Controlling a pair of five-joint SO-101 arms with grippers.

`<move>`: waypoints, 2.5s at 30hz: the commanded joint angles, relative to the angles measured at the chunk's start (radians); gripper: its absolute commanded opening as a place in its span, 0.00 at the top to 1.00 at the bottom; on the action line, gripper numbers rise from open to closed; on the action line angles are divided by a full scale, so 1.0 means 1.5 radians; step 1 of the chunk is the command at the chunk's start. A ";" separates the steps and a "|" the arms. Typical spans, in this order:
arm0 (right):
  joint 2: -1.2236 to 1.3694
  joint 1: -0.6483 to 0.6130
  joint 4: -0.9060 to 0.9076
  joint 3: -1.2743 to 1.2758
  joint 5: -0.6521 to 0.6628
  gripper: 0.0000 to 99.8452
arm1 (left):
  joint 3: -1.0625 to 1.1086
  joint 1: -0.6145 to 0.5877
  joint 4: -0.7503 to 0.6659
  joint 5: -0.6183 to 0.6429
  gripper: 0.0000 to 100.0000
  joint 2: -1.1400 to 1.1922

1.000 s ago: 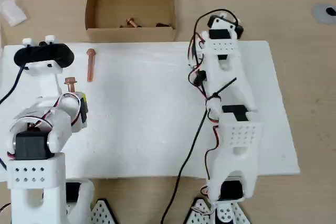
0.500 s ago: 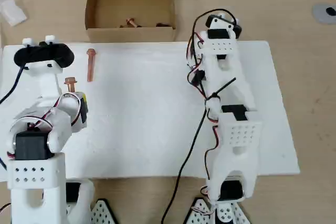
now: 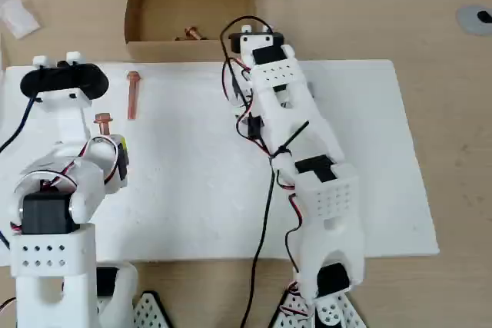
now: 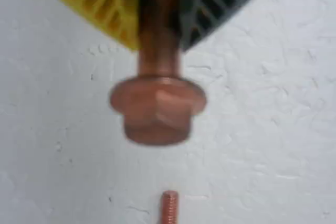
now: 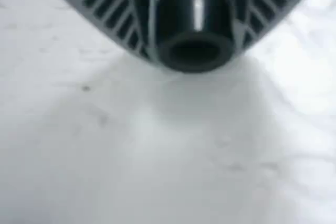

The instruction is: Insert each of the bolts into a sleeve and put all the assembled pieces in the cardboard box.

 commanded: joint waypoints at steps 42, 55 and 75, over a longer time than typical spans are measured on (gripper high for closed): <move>0.007 -0.024 0.089 -0.073 0.180 0.80 | -0.004 0.009 -0.010 -0.004 0.99 -0.014; 0.043 -0.023 0.075 -0.072 0.180 0.80 | -0.004 0.009 -0.010 -0.004 0.99 -0.014; 0.044 -0.024 0.108 -0.066 0.184 0.80 | -0.004 0.009 -0.010 -0.004 0.99 -0.014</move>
